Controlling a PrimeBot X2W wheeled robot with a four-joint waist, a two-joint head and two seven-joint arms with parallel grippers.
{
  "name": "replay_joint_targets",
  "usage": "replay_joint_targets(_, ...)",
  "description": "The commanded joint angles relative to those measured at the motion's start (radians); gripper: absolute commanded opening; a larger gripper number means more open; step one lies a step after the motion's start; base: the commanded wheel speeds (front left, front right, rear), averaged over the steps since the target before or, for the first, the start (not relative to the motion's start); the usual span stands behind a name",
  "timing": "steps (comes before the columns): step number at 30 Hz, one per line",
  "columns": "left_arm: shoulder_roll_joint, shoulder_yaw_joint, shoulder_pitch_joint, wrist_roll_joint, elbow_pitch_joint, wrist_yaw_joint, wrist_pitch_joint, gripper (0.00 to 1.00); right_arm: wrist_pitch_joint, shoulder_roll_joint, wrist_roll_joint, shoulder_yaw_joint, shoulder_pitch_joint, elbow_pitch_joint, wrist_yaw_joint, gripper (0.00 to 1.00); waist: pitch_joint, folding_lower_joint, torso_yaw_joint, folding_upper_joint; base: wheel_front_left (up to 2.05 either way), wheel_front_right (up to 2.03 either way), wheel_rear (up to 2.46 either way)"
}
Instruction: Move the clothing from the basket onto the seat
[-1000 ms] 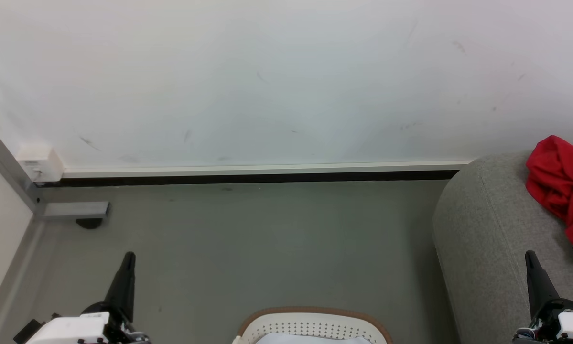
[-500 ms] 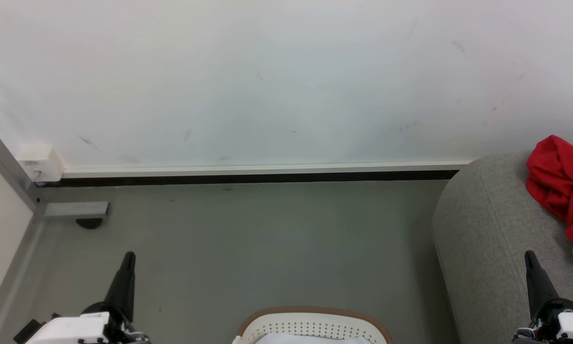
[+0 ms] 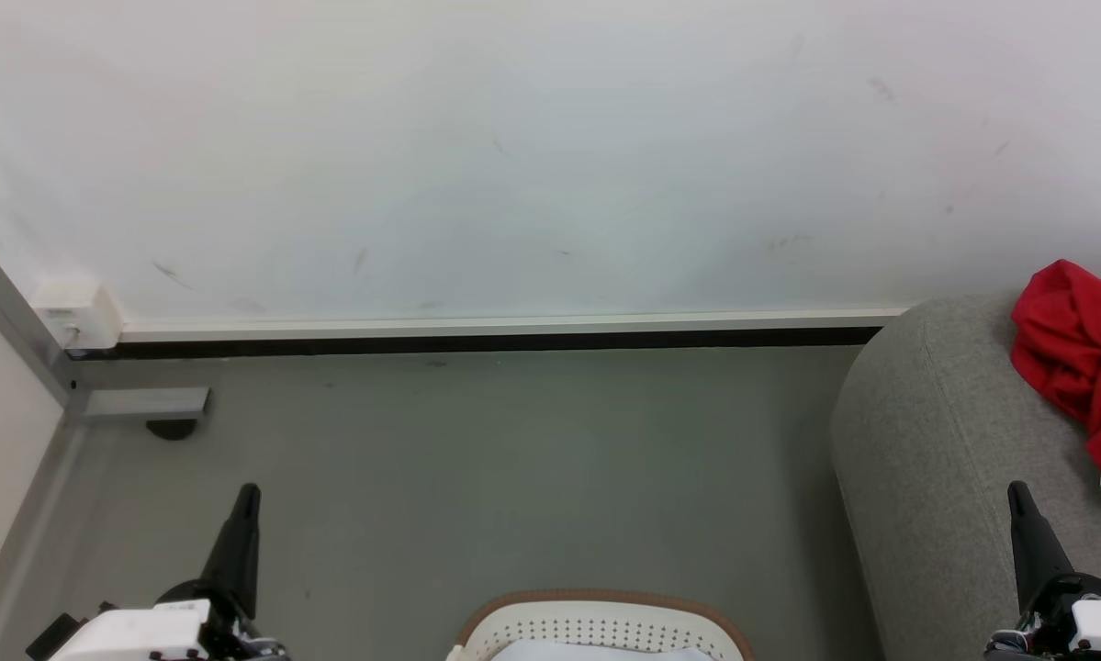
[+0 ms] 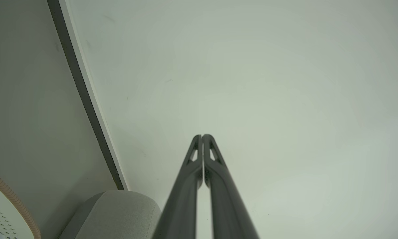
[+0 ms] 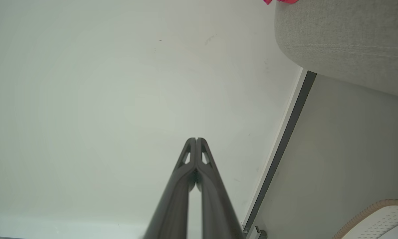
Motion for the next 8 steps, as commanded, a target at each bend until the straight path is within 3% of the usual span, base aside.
replay_joint_targets(1,0.002,0.002,-0.009,-0.012,0.000,0.001,0.004,0.00,-0.004,-0.010,0.004,0.000,-0.011,-0.003,-0.002,0.00,0.000,0.0000,0.000,0.0000,0.00,0.00,0.00)
replay_joint_targets(8,0.002,0.002,-0.009,-0.012,0.000,0.001,0.004,0.00,-0.006,-0.011,0.005,0.001,-0.011,-0.003,-0.002,0.00,0.000,0.0000,0.000,0.0000,0.00,0.00,0.00)
